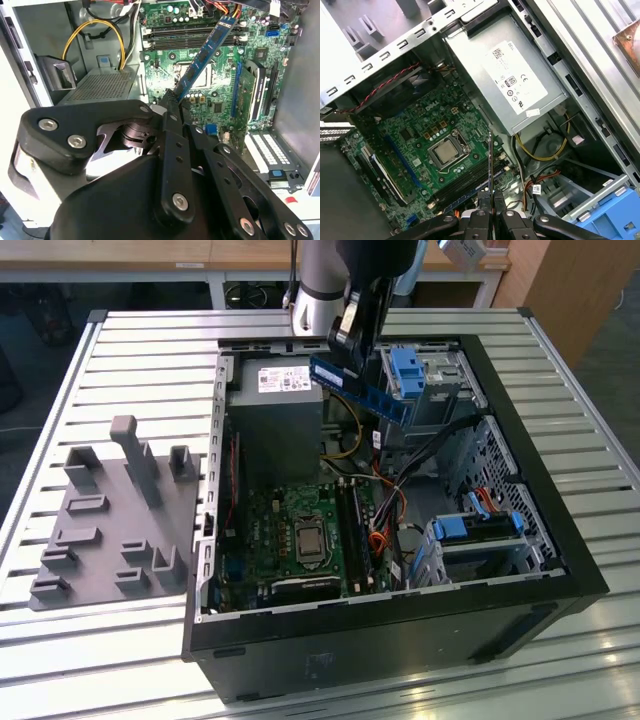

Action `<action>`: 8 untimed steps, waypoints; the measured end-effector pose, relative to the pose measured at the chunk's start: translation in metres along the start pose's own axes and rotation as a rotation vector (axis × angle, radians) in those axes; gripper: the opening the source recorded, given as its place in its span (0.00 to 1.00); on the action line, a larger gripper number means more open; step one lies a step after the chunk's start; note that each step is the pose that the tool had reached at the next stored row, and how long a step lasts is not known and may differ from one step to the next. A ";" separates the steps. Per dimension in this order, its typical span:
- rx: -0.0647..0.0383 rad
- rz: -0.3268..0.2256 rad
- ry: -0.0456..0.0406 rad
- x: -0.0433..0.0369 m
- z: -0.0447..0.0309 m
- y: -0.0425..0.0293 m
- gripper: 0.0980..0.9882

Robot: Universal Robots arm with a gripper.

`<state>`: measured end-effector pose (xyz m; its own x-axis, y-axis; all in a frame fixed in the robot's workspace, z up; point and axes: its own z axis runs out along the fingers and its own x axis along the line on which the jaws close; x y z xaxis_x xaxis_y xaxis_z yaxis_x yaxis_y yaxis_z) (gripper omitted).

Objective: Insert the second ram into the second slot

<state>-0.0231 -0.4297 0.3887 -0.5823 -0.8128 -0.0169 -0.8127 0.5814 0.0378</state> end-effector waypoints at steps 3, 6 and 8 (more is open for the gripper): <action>0.000 0.017 -0.0007 0.0000 0.0000 0.0000 0.04; 0.001 0.035 -0.0013 0.0000 0.0000 0.0000 0.04; 0.001 0.047 -0.0017 0.0000 0.0000 0.0000 0.04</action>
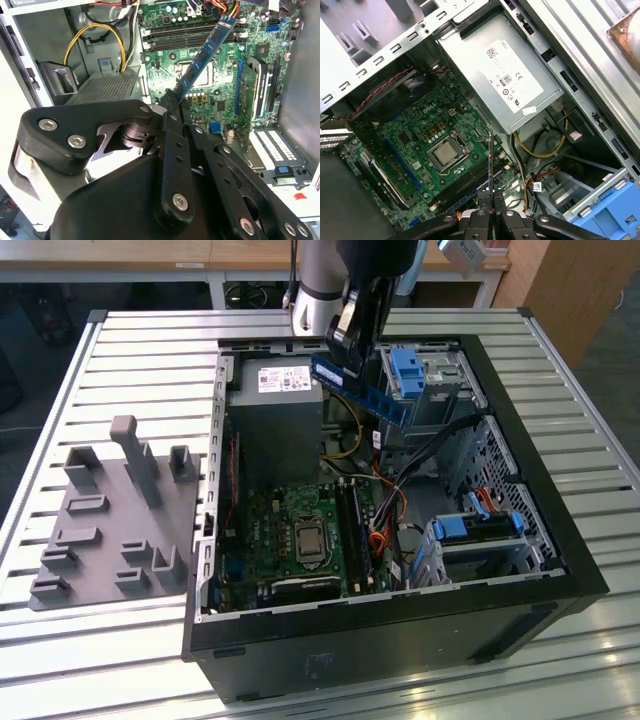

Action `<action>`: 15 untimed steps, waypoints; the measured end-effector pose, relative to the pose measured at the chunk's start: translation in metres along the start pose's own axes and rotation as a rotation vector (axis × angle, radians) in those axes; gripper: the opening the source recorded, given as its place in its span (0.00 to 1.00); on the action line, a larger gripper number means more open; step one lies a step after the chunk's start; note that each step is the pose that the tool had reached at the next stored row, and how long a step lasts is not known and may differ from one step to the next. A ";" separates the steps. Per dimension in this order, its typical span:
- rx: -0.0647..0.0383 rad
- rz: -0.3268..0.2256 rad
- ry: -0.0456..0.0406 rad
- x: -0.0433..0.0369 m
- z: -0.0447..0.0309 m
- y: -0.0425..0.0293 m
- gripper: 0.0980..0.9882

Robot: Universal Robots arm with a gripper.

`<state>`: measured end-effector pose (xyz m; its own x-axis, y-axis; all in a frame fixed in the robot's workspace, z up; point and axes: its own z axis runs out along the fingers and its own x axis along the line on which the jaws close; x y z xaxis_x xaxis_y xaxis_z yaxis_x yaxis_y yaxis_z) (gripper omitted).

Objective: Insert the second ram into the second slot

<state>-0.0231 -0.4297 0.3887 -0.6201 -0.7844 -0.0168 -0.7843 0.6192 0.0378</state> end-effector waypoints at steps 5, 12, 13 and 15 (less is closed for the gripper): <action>0.000 0.029 -0.0011 0.0000 0.0000 0.0000 0.04; 0.001 0.065 -0.0024 0.0000 0.0000 0.0000 0.04; 0.001 0.070 -0.0026 0.0000 0.0000 0.0000 0.04; 0.001 0.078 -0.0030 0.0000 0.0000 0.0000 0.04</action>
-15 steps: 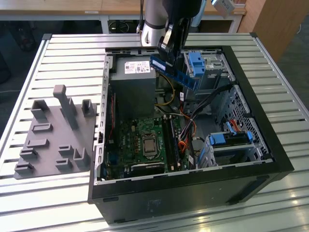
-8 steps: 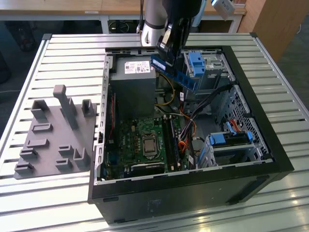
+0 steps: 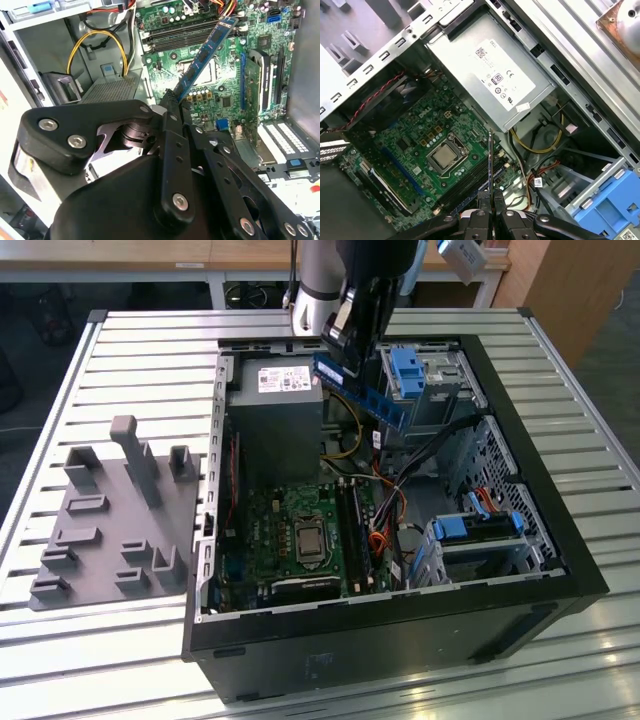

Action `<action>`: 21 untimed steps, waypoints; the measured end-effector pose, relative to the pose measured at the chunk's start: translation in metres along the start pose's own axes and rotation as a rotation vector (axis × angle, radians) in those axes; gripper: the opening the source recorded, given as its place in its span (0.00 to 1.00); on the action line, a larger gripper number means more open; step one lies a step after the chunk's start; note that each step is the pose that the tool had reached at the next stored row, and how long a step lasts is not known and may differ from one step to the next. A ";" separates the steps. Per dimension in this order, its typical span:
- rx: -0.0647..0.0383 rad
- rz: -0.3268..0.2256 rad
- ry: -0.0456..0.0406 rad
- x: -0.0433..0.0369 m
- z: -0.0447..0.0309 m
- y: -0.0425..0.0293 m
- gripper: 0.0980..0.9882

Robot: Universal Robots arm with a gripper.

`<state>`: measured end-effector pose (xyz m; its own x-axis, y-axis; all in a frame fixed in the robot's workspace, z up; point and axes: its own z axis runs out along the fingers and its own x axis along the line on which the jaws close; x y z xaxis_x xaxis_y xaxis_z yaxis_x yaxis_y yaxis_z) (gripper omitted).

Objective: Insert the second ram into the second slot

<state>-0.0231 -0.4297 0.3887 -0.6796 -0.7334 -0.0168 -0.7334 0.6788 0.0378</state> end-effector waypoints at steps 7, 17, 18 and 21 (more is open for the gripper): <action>0.000 0.027 -0.0010 0.0000 0.0000 0.0000 0.04; 0.002 0.089 -0.0033 0.0000 0.0000 0.0000 0.04; 0.002 0.096 -0.0036 0.0000 0.0000 0.0000 0.04; 0.002 0.118 -0.0045 0.0000 0.0001 0.0000 0.04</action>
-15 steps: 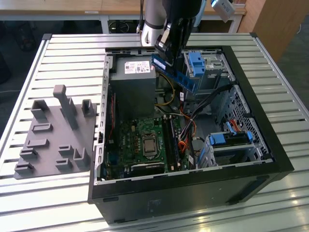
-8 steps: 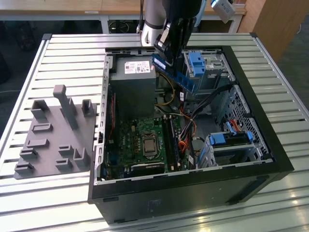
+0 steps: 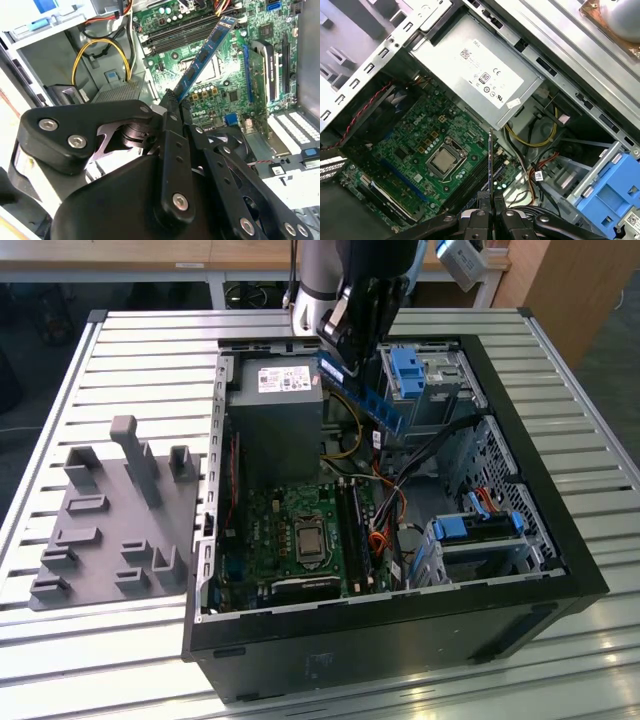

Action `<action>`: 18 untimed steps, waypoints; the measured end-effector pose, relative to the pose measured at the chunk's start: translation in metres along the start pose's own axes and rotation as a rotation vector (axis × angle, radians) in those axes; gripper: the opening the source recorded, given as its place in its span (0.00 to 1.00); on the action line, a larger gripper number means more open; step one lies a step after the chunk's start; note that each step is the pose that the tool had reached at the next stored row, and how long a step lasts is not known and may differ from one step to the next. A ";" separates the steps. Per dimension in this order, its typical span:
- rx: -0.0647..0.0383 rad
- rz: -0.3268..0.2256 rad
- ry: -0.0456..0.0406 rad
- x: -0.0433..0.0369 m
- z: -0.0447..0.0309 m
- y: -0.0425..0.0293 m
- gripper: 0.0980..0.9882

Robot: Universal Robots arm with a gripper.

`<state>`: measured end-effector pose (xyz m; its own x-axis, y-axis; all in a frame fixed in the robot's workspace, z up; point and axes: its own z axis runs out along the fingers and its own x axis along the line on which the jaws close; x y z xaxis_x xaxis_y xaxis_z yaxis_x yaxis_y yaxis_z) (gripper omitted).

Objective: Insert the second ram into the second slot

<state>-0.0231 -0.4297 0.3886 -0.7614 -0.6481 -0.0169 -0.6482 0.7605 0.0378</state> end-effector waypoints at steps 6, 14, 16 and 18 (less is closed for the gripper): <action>0.001 0.039 -0.0012 0.0000 0.0000 0.0000 0.04; 0.002 0.096 -0.0031 0.0000 0.0000 0.0000 0.04; 0.002 0.111 -0.0037 0.0000 0.0000 0.0000 0.04; 0.003 0.127 -0.0042 0.0000 0.0000 0.0000 0.04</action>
<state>-0.0231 -0.4297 0.3886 -0.8373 -0.5465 -0.0163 -0.5467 0.8365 0.0372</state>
